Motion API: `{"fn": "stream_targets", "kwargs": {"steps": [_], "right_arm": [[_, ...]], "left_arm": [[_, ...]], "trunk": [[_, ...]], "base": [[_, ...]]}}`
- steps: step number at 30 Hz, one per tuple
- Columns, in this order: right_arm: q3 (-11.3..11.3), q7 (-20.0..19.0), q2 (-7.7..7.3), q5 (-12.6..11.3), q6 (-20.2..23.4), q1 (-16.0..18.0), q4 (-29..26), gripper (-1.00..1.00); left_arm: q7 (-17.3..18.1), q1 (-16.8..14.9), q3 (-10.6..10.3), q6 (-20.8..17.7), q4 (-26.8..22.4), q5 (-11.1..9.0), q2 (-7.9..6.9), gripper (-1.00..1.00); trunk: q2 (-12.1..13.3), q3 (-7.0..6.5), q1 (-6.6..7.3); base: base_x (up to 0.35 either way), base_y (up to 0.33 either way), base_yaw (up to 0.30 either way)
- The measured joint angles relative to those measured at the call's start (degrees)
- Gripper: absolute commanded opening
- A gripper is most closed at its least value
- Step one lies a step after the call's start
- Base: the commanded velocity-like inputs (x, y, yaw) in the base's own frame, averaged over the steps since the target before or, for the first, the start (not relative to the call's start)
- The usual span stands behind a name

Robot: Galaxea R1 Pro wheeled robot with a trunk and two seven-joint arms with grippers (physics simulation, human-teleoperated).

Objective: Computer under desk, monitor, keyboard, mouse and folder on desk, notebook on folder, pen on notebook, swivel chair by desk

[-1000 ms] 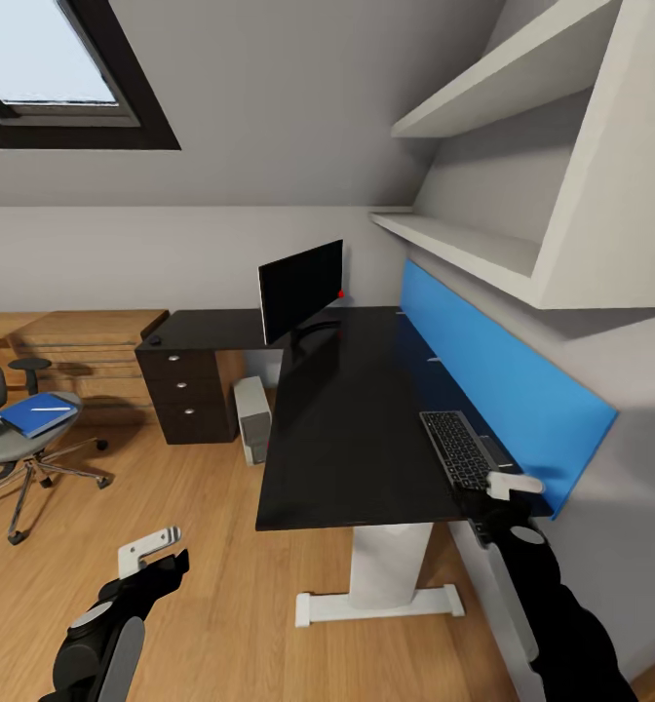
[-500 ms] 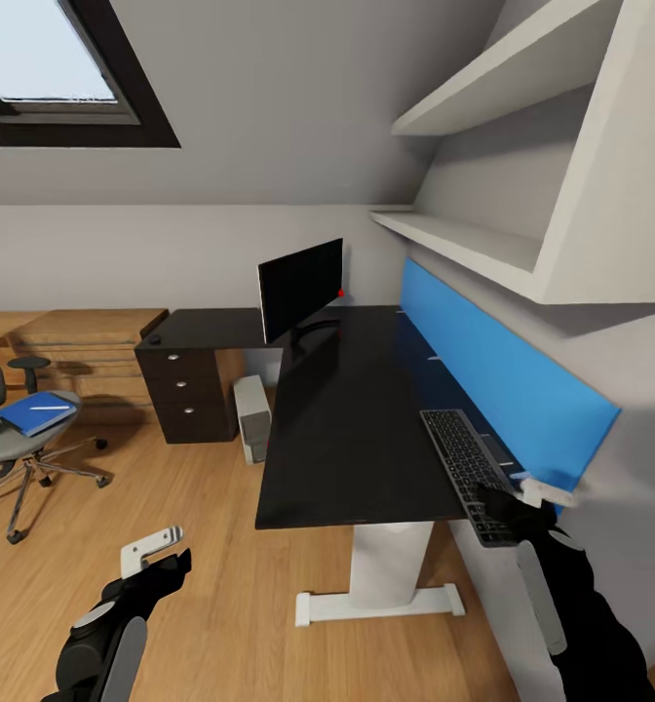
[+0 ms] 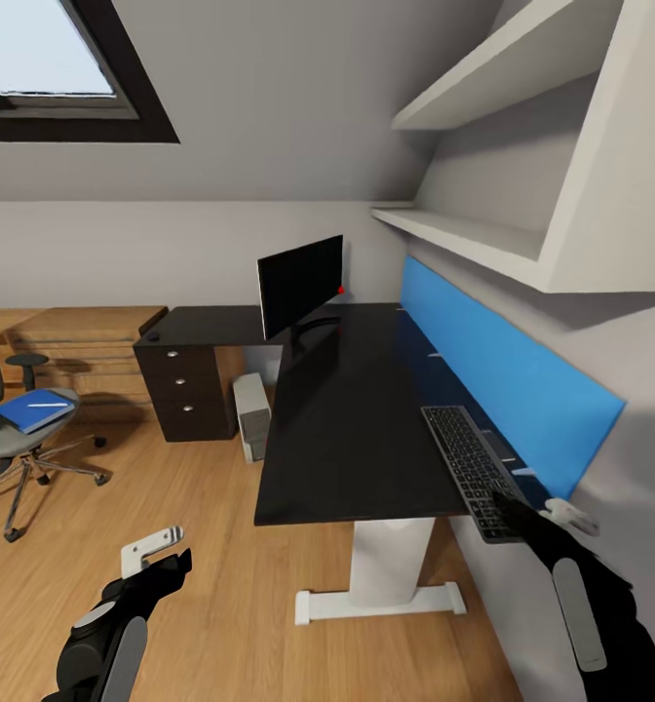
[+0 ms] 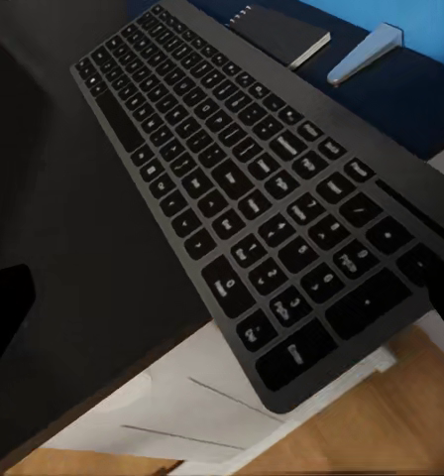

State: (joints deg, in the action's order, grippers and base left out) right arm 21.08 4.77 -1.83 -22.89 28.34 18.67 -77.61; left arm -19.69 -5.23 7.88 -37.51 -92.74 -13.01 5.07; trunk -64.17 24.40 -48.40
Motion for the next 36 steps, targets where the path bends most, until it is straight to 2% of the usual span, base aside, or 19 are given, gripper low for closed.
{"fn": "stream_targets", "kwargs": {"steps": [10,16,21,27,29,30,36], "right_arm": [[0.6,-0.4,0.14,-0.8,0.1,-0.3,0.2,1.00],[0.7,-0.6,0.17,-0.9,-0.3,-0.3,0.9,1.00],[0.7,-2.5,0.07,-2.6,-0.4,-0.4,3.0,1.00],[5.1,-6.8,-0.10,-6.4,-0.5,-0.4,6.6,1.00],[7.7,-9.8,-0.14,-7.8,-0.5,-0.4,8.2,1.00],[9.7,-12.9,-0.18,-8.7,-0.5,-0.4,9.3,1.00],[13.3,-18.4,-0.15,-9.7,-0.5,-0.4,11.0,1.00]], "left_arm": [[0.0,0.0,0.0,0.0,0.0,0.0,0.00,1.00],[0.0,0.0,0.0,0.0,0.0,0.0,-0.01,1.00],[0.0,0.0,0.0,0.0,0.0,0.0,0.00,1.00],[0.0,0.0,-0.1,-0.1,0.0,0.0,0.04,1.00],[0.0,0.0,-0.1,-0.1,0.0,0.0,0.06,1.00],[0.0,0.0,-0.2,-0.1,0.0,0.0,0.05,1.00],[0.0,0.0,-0.2,-0.1,0.0,0.0,0.08,1.00]], "trunk": [[-4.0,1.80,-2.23],[-6.4,2.87,-3.53],[-8.4,3.78,-4.61],[-10.8,4.85,-5.93],[-11.6,5.21,-6.37],[-12.0,5.39,-6.59],[-14.4,6.47,-7.91]], "base": [[-0.248,0.000,0.000],[-0.082,0.000,0.000],[-0.009,0.000,0.000],[-0.001,0.000,0.000],[0.000,0.000,0.000],[0.000,0.000,0.000],[0.000,0.000,0.000]]}}
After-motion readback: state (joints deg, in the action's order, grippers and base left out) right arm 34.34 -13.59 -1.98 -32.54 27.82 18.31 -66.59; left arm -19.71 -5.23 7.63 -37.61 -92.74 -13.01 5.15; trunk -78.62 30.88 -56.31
